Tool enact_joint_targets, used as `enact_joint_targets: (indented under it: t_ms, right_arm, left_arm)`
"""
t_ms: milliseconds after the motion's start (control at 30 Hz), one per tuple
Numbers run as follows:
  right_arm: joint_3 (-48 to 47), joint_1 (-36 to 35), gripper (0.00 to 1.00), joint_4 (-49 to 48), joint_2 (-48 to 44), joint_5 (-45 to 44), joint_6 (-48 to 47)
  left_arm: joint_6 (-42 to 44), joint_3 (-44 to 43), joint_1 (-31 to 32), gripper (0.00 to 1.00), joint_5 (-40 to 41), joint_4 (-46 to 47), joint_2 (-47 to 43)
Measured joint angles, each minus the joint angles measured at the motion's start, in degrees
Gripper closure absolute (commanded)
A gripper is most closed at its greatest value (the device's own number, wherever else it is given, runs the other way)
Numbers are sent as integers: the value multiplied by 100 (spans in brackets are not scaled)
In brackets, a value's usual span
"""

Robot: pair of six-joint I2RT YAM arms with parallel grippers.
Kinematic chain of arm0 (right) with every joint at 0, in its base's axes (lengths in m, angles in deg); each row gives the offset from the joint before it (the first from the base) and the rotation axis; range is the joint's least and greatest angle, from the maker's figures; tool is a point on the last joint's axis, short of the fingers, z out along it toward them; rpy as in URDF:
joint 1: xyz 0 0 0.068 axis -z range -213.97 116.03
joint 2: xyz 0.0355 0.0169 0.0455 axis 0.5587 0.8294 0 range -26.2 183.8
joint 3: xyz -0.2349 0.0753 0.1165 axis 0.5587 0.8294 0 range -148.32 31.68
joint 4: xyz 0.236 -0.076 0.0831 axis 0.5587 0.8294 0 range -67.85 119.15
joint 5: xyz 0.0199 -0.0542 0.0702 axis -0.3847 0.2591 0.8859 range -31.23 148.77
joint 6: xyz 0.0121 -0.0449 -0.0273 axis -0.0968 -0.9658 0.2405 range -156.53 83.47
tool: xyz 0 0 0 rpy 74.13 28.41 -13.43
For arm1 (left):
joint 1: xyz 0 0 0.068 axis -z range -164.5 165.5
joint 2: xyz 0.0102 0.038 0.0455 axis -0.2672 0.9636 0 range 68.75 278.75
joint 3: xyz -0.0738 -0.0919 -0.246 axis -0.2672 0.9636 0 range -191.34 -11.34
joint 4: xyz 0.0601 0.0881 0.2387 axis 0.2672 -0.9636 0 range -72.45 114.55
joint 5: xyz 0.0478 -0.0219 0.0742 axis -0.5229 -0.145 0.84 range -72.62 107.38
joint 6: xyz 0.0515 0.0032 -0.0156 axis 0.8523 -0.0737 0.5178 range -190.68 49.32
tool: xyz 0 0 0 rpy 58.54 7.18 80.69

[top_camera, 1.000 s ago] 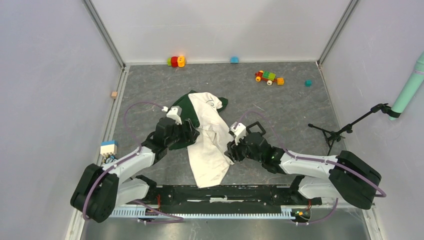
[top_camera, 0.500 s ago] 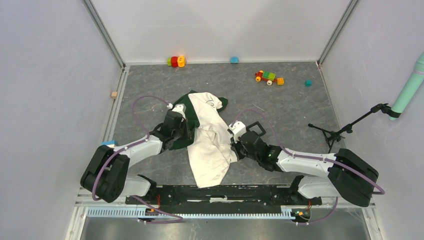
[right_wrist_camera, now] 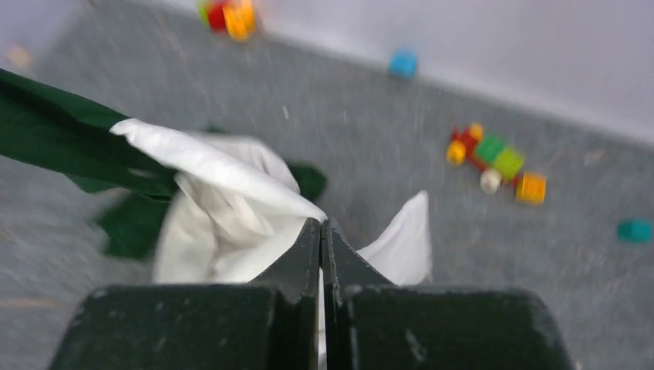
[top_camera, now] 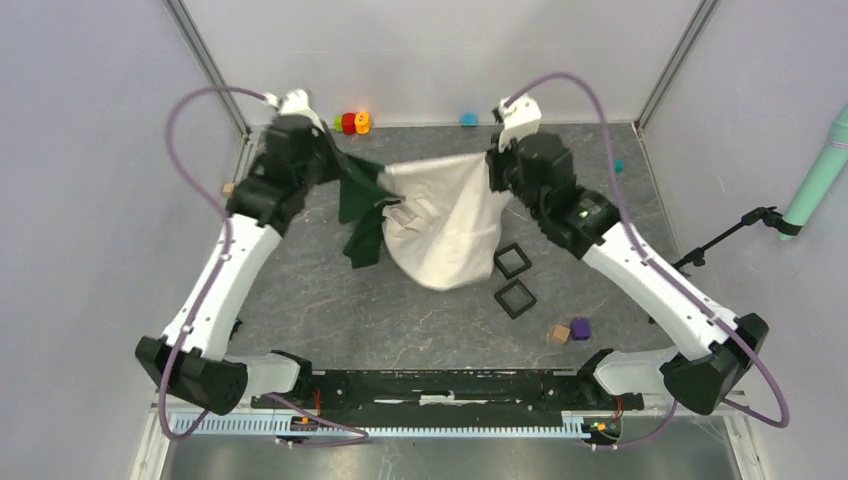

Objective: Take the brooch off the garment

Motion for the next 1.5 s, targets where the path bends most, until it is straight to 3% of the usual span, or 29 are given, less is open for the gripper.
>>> enact_joint_targets:
  t_ms: [133, 233, 300, 467, 700, 900, 967, 1067, 1133, 1300, 1500]
  right_arm:
    - [-1886, 9, 100, 621, 125, 212, -260]
    - [-2769, -11, 100, 951, 74, 490, -376]
    - [-3167, -11, 100, 1145, -17, 723, -415]
    - [-3403, -31, 100, 1434, -354, 1045, -435]
    - [-3311, -50, 100, 1375, -179, 544, -496]
    - [-2935, 319, 100, 828, 699, 105, -437]
    - [-3042, 481, 100, 625, 1172, 70, -402]
    - [-3792, 691, 100, 570, 1915, 155, -369]
    - [-4194, 831, 100, 321, 2168, 284, -339]
    - [-4177, 975, 100, -505, 1744, 610, -330]
    - [-2861, 940, 100, -1224, 494, 1182, -254]
  left_arm:
    - [269, -2072, -341, 98, 417, -1115, -37]
    - [562, -3510, -433, 98, 798, -1921, -83]
    - [741, -4312, -437, 98, 992, -2389, -149]
    - [1003, -5309, -431, 98, 1252, -3071, -369]
    - [1032, -5390, -433, 98, 1257, -3152, -59]
    - [1029, -5545, -640, 98, 1239, -2933, 1613]
    - [1029, -6387, -793, 98, 1252, -3121, 2579]
    - [1043, -6913, -918, 98, 1362, -2898, 3161]
    - [1069, -6669, -946, 98, 1427, -2614, 2962]
    - [1167, -5386, -916, 98, 1397, -1449, 1281]
    - [1139, -4334, -903, 98, 1023, -699, -372]
